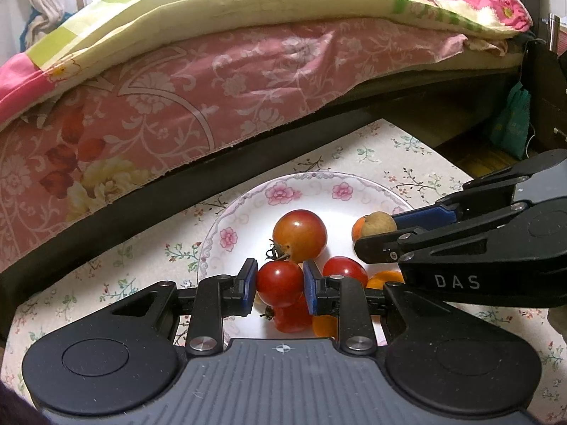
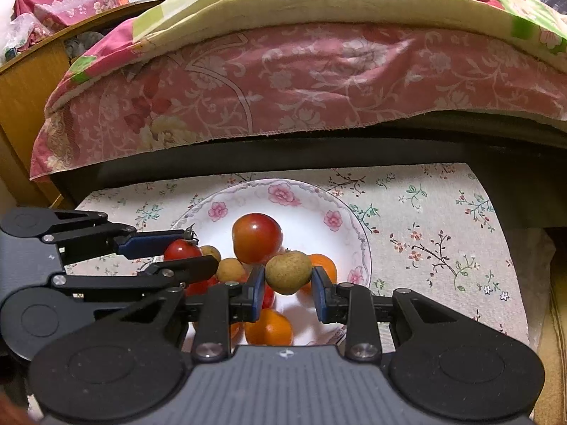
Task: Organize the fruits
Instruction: 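Carry the cherry tomato and brown fruit over the white plate with both tools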
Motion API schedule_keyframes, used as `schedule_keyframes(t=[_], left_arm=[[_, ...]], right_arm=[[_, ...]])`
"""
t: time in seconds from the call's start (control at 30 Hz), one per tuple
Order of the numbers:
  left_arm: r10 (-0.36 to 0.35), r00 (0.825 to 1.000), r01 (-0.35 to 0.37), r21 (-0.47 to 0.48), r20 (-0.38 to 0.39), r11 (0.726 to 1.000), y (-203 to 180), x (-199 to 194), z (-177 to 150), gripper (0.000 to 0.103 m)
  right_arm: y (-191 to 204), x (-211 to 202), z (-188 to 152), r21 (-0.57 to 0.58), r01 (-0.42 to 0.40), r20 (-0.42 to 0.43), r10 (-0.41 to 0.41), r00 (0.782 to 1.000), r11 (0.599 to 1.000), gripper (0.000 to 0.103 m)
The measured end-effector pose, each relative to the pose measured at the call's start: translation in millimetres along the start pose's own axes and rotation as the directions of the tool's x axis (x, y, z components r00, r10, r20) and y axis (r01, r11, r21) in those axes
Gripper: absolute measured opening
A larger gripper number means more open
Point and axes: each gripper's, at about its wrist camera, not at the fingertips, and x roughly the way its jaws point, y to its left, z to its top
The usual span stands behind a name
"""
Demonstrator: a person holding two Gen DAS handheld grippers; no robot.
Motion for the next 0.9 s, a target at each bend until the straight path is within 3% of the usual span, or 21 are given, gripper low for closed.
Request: schedule_keyframes(t=[0.9], left_arm=[[0.031,1.000,-0.031,0.011,-0.003,0.999,8,15,3,0.034]], right_arm=[[1,11,1,-0.030,0.022,0.025,-0.022,0.999,0.999,0.030]])
